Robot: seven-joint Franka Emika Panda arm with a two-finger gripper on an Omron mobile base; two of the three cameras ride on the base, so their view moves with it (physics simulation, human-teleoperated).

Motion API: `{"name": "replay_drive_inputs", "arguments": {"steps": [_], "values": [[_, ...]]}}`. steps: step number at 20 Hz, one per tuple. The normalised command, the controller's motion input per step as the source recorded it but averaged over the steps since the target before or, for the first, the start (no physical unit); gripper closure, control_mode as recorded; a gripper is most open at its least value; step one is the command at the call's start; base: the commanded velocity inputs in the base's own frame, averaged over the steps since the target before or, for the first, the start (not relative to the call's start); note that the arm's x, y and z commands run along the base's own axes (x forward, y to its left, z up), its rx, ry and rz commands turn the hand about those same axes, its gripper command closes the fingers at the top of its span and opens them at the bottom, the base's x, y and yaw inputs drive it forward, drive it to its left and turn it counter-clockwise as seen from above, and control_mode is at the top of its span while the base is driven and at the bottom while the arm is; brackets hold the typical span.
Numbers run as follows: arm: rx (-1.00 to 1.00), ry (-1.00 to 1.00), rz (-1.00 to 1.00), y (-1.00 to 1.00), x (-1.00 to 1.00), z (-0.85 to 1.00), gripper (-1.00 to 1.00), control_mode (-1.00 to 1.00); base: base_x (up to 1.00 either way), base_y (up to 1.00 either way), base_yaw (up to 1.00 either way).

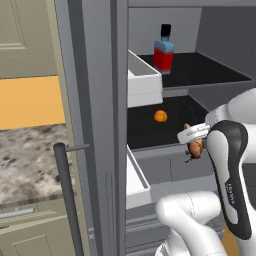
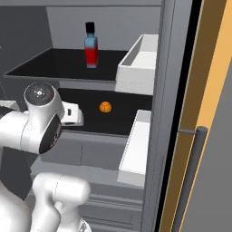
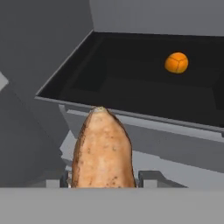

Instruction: Place the liquor on the top shelf of the fridge to keep it out of children's reach, and place the orange and potato on lower shelves for easy access.

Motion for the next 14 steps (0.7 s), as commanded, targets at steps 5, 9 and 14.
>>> {"name": "replay_drive_inputs", "arguments": {"steps": [5, 9, 14], "values": [[0.00, -0.07, 0.00, 0.00, 0.68, -0.39, 1.00, -1.00, 0.00, 0.00, 0.00], [0.00, -0.04, 0.00, 0.00, 0.74, -0.42, 1.00, -1.00, 0.00, 0.00, 0.00], [0.00, 0.00, 0.00, -0.02, 0.79, -0.36, 1.00, -1.00, 0.00, 0.00, 0.00]]}}
